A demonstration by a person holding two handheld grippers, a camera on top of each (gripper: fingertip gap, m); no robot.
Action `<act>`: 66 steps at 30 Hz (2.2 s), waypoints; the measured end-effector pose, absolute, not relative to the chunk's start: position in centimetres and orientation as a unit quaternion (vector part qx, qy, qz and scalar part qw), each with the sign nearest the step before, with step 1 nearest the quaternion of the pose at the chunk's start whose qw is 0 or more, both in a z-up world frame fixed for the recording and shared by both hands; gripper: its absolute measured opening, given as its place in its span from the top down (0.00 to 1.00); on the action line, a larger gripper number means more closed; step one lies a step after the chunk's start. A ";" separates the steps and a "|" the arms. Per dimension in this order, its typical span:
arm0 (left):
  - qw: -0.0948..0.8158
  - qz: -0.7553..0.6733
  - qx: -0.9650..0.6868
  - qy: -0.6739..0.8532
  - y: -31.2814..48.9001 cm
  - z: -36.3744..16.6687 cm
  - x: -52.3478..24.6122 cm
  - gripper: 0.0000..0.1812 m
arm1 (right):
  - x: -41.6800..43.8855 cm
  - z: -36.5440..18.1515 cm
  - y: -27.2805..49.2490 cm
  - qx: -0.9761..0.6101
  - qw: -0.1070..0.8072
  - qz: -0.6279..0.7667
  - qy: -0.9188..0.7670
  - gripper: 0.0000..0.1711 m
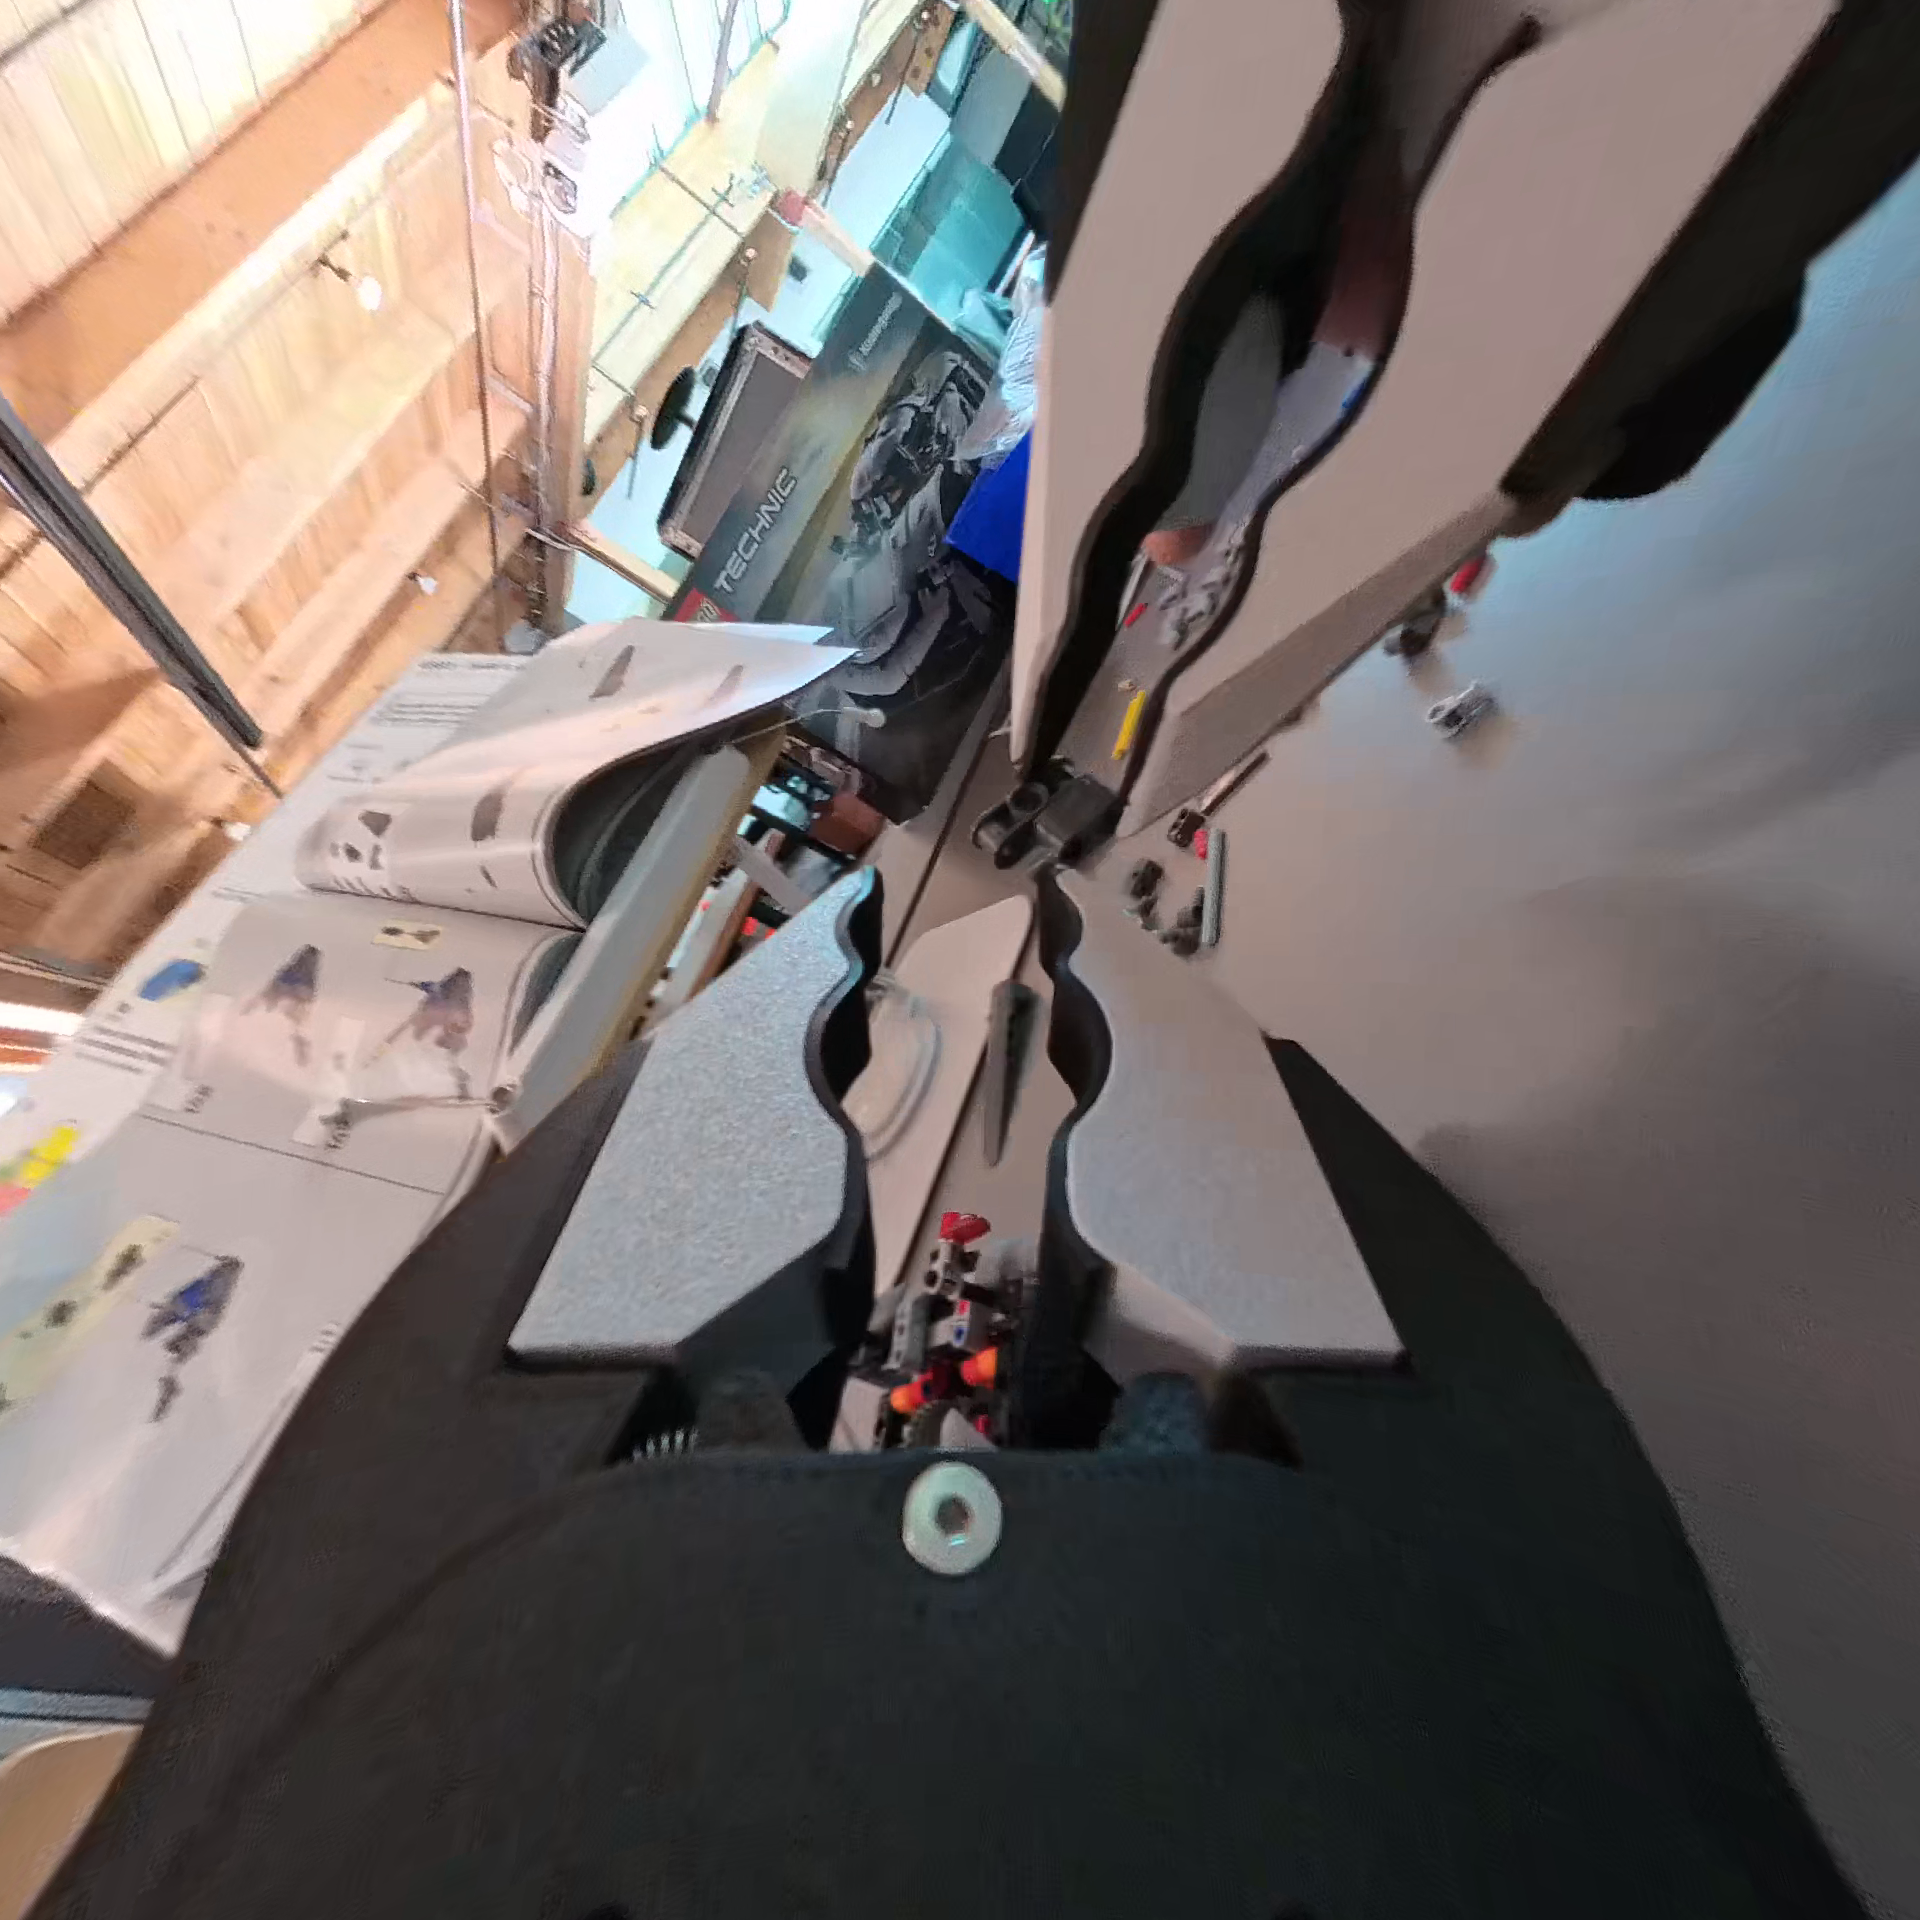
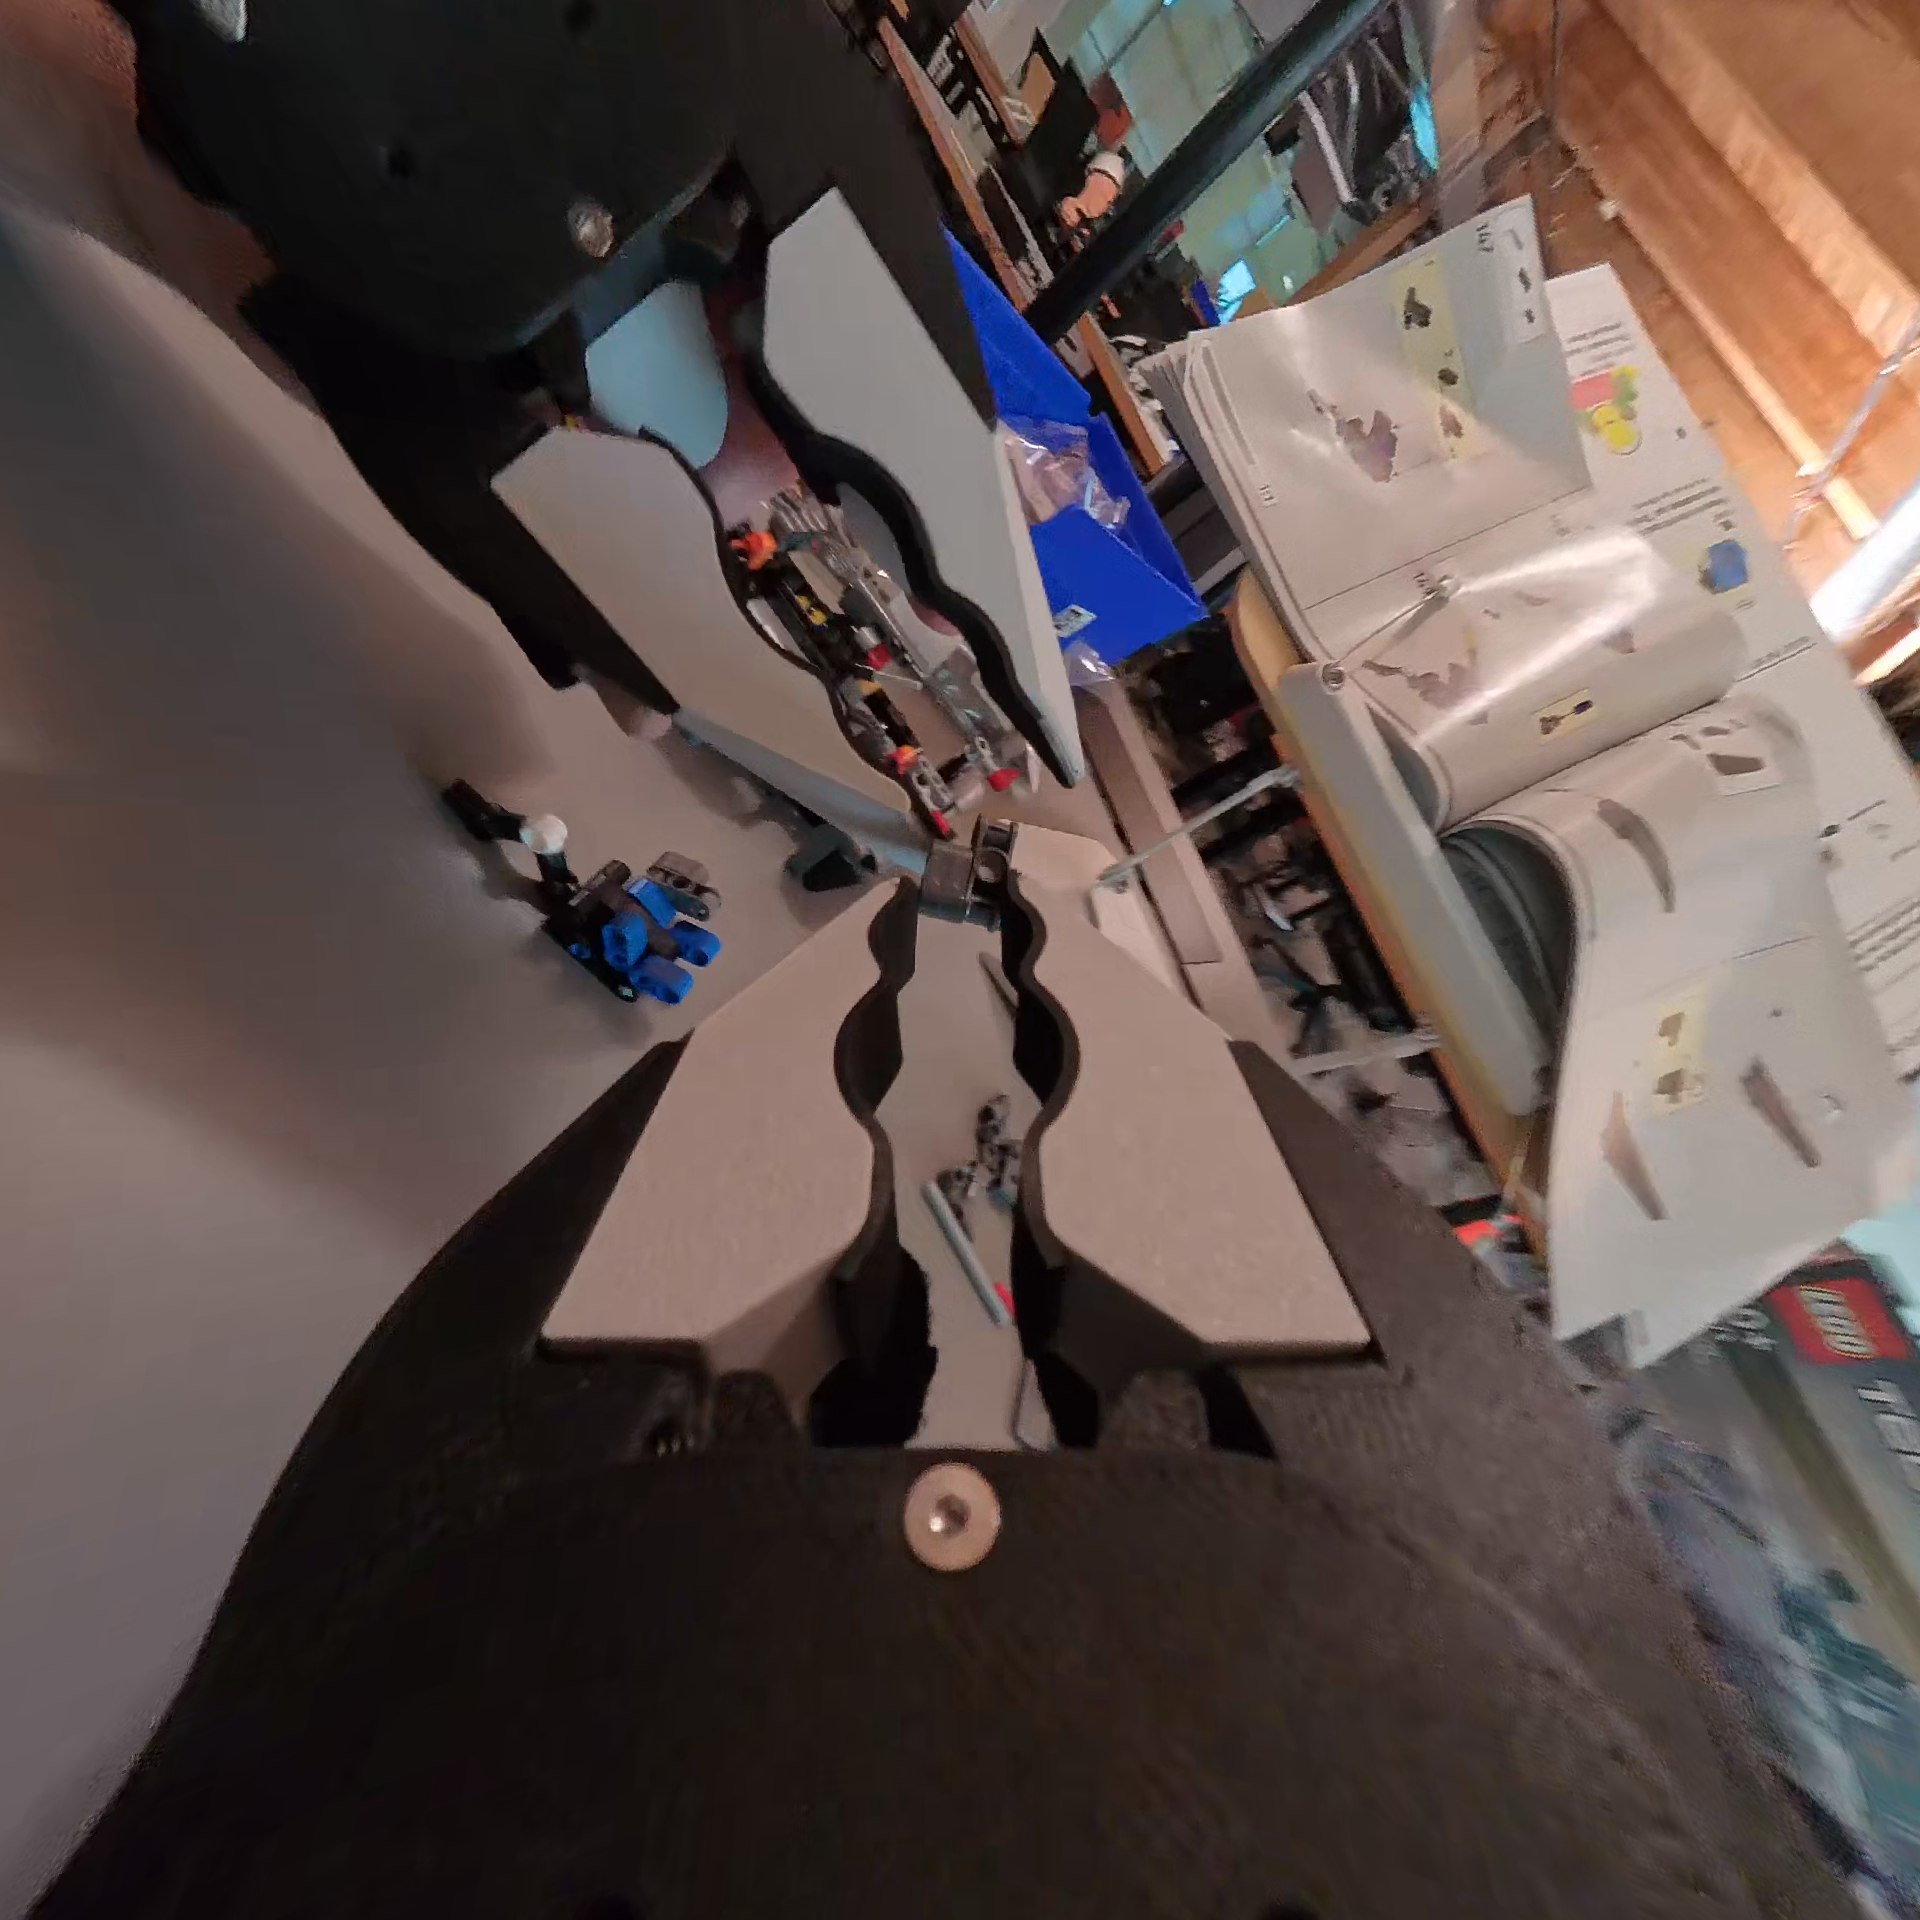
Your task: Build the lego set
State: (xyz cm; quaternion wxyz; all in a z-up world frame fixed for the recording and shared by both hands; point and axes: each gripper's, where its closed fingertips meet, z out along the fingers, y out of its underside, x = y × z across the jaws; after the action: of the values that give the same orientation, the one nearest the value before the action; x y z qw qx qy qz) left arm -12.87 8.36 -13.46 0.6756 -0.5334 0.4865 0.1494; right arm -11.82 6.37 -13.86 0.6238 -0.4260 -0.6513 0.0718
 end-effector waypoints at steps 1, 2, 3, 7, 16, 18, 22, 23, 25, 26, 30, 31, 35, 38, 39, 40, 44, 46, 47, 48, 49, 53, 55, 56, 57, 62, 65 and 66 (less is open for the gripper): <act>0.674 0.160 -0.527 0.493 8.3 -13.6 -12.7 0.86 | -11.8 -13.9 6.2 -0.434 0.616 0.092 -0.652 0.92; 0.671 0.170 -0.521 0.500 8.2 -13.7 -12.6 0.86 | -11.7 -14.0 6.1 -0.443 0.606 0.110 -0.652 0.92; 0.671 0.178 -0.515 0.503 8.1 -13.8 -12.5 0.87 | -11.7 -14.0 6.1 -0.450 0.599 0.127 -0.650 0.92; 0.668 0.200 -0.488 0.525 7.8 -14.1 -11.9 0.89 | -11.3 -14.2 5.6 -0.476 0.562 0.215 -0.642 0.92; 0.662 0.239 -0.451 0.548 7.0 -14.9 -10.6 0.92 | -11.0 -14.3 4.9 -0.515 0.502 0.329 -0.612 1.00; 0.660 0.253 -0.444 0.551 6.9 -15.1 -10.3 0.97 | -10.9 -14.0 4.9 -0.521 0.495 0.352 -0.600 1.00; 0.633 0.236 -0.481 0.559 7.7 -16.6 -10.3 0.97 | -11.0 -15.3 5.5 -0.540 0.481 0.330 -0.607 1.00; 0.631 0.229 -0.487 0.558 7.9 -16.7 -10.4 0.97 | -10.9 -15.3 5.6 -0.541 0.482 0.328 -0.606 1.00; 0.633 0.222 -0.499 0.548 8.2 -16.6 -10.8 0.98 | -10.7 -15.0 6.0 -0.541 0.494 0.325 -0.597 0.99; 0.636 0.217 -0.503 0.543 8.3 -16.4 -10.9 0.98 | -10.5 -14.8 6.2 -0.542 0.499 0.323 -0.594 0.97; 0.644 0.193 -0.523 0.524 8.6 -15.8 -11.4 0.98 | -9.8 -14.7 6.6 -0.533 0.517 0.280 -0.608 0.91; 0.645 0.181 -0.528 0.521 8.5 -15.8 -11.4 0.98 | -9.8 -14.9 6.7 -0.525 0.526 0.252 -0.620 0.90; 0.639 0.162 -0.544 0.519 8.6 -15.8 -11.4 0.98 | -10.6 -14.7 6.7 -0.453 0.586 0.108 -0.663 0.90; 0.633 0.161 -0.548 0.523 8.5 -16.0 -11.4 0.98 | -11.2 -14.5 6.6 -0.416 0.605 0.043 -0.678 0.95; 0.632 0.162 -0.548 0.524 8.4 -16.0 -11.3 0.98 | -11.4 -14.6 6.5 -0.410 0.602 0.038 -0.684 0.97; 0.631 0.163 -0.545 0.527 8.3 -16.0 -11.2 0.97 | -11.5 -14.8 6.5 -0.408 0.598 0.030 -0.689 0.96; 0.623 0.176 -0.541 0.537 8.2 -16.2 -11.3 0.97 | -11.6 -15.5 6.4 -0.392 0.581 0.004 -0.713 0.95; 0.620 0.186 -0.532 0.546 8.0 -16.3 -11.2 0.97 | -11.6 -15.9 6.3 -0.388 0.567 -0.009 -0.727 0.93; 0.617 0.190 -0.529 0.550 7.9 -16.4 -11.1 0.97 | -11.6 -16.0 6.3 -0.389 0.559 -0.012 -0.732 0.94; 0.617 0.195 -0.525 0.553 7.8 -16.3 -11.0 0.97 | -11.5 -16.1 6.4 -0.391 0.553 -0.016 -0.735 0.94; 0.617 0.203 -0.519 0.555 7.8 -16.2 -11.0 0.97 | -11.5 -16.1 6.5 -0.391 0.549 -0.023 -0.738 0.96; 0.611 0.212 -0.507 0.570 7.4 -16.5 -10.8 0.97 | -11.3 -16.2 6.4 -0.377 0.541 -0.042 -0.751 0.99; 0.611 0.208 -0.509 0.569 7.4 -16.4 -10.8 0.97 | -11.3 -16.1 6.3 -0.379 0.541 -0.041 -0.750 0.99; 0.612 0.206 -0.510 0.568 7.4 -16.4 -10.8 0.97 | -11.3 -16.0 6.3 -0.380 0.542 -0.041 -0.748 0.99; 0.613 0.203 -0.512 0.567 7.4 -16.3 -10.8 0.97 | -11.3 -16.0 6.3 -0.380 0.545 -0.042 -0.746 0.99; 0.612 0.207 -0.512 0.567 7.6 -16.5 -10.9 0.97 | -11.2 -16.0 6.6 -0.395 0.550 -0.029 -0.735 1.00; 0.610 0.200 -0.517 0.566 7.7 -16.7 -10.9 0.97 | -11.2 -15.9 6.6 -0.407 0.554 -0.008 -0.726 1.00; 0.610 0.191 -0.522 0.565 7.7 -16.8 -10.9 0.97 | -11.2 -15.9 6.6 -0.409 0.555 -0.004 -0.724 1.00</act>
State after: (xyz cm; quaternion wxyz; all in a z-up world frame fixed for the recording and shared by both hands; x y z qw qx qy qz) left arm -10.87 7.71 -16.77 0.6098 -0.5224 0.5647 0.1907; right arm -11.15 6.56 -15.88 0.5549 -0.4089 -0.7244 -0.0043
